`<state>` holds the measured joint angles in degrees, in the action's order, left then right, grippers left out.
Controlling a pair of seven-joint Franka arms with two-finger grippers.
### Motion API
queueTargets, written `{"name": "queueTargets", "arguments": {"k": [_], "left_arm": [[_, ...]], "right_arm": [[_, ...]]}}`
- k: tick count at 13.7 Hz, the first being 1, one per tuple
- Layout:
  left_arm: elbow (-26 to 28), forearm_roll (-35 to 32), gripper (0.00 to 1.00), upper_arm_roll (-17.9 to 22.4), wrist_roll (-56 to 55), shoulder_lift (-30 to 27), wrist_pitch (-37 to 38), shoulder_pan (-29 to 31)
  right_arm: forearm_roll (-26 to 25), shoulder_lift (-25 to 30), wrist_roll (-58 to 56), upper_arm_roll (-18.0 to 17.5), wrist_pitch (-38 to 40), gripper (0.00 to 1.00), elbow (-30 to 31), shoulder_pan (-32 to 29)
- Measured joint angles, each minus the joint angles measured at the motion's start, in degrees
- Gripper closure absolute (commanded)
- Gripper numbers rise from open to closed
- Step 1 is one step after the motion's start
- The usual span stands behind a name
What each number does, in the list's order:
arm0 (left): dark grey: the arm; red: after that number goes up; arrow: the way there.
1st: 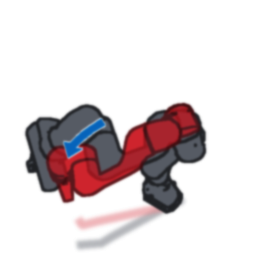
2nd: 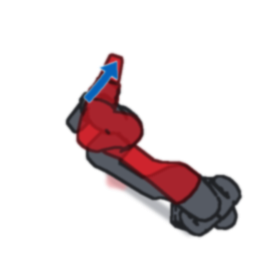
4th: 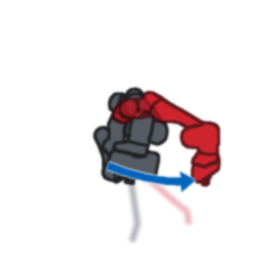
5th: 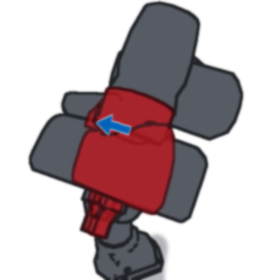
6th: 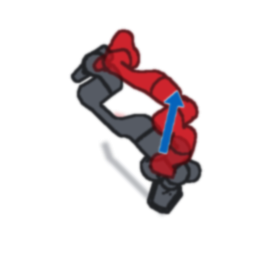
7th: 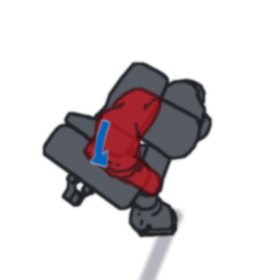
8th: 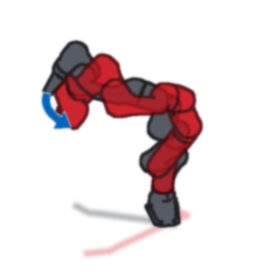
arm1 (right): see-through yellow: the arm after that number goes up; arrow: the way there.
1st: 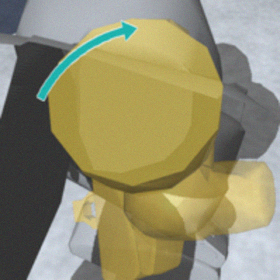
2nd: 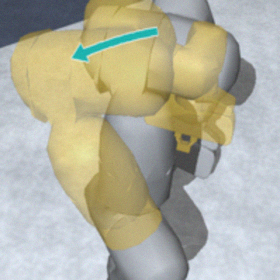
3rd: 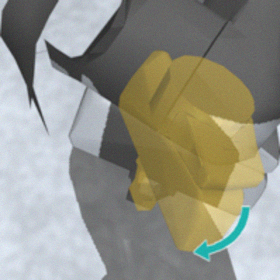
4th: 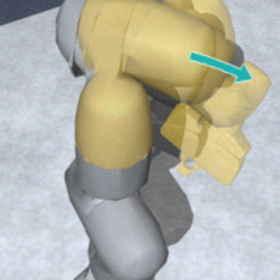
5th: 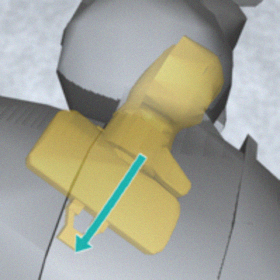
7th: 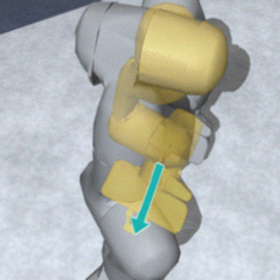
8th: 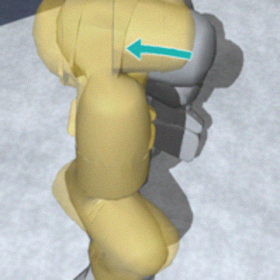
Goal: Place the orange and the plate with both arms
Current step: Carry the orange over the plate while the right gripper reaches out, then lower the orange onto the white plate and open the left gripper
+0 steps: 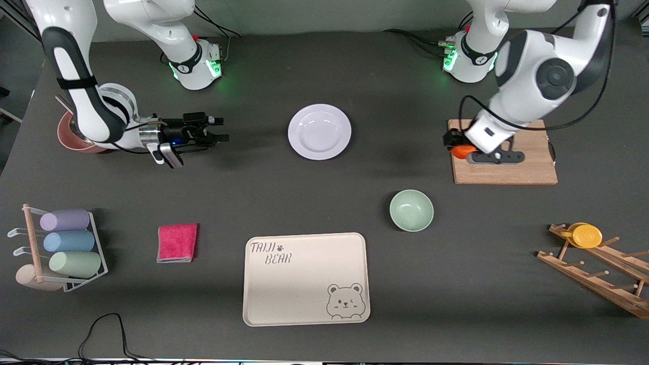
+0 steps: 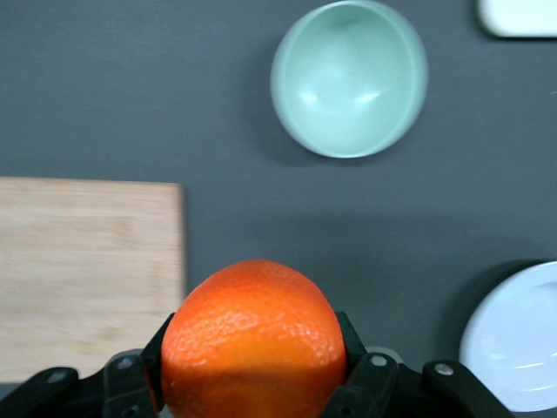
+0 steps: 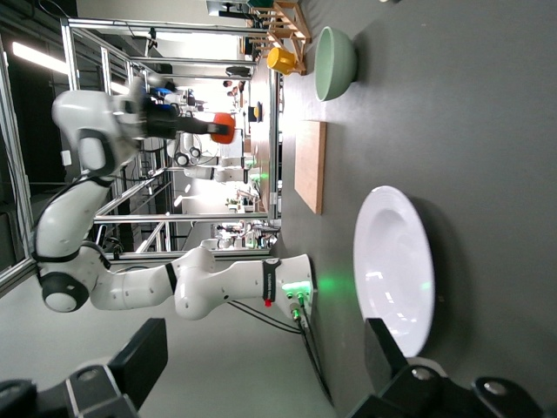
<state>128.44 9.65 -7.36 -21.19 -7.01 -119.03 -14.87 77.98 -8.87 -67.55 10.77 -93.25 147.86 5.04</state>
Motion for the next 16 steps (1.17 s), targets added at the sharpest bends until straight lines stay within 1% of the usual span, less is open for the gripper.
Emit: {"name": "queueTargets", "arguments": {"k": [3, 5, 7, 8, 9, 12, 14, 16], "left_arm": [[-3.17, 0.23, 1.0, -11.93, -18.36, 1.23, -2.1, -0.36], [-5.23, 0.22, 1.0, -17.88, -28.5, 3.61, -4.24, -0.49], [-7.74, -1.29, 1.0, -23.06, -38.0, 7.16, -6.67, -0.52], [-8.43, -4.21, 1.0, -25.52, -43.48, 9.14, -8.14, -0.61], [-8.76, -8.51, 1.0, -27.65, -49.68, 11.37, -9.26, -0.88], [-9.72, -21.73, 1.0, -32.33, -67.62, 19.25, -12.0, -2.14], [-12.04, -29.98, 1.0, -33.55, -78.55, 25.45, -13.43, -4.11], [-15.01, -37.65, 1.0, -33.72, -87.72, 31.64, -13.54, -6.75]], "right_arm": [[3.64, -5.83, -3.48, -0.01, 0.0, 0.0, -0.07, 0.69], [5.88, -8.33, -3.71, -0.02, -0.47, 0.0, -0.18, 1.69], [7.39, -9.52, -3.8, -0.06, -3.32, 0.0, -0.3, 2.81], [8.11, -9.71, -3.8, -0.09, -4.81, 0.0, -0.32, 3.19], [8.72, -9.84, -3.8, -0.14, -5.67, 0.0, -0.34, 3.44], [8.87, -10.17, -3.8, -0.22, -5.9, 0.0, -0.4, 3.97], [8.9, -10.28, -3.8, -0.22, -5.93, 0.0, -0.42, 4.05], [8.92, -10.36, -3.8, -0.22, -5.95, 0.0, -0.45, 4.06]]}}
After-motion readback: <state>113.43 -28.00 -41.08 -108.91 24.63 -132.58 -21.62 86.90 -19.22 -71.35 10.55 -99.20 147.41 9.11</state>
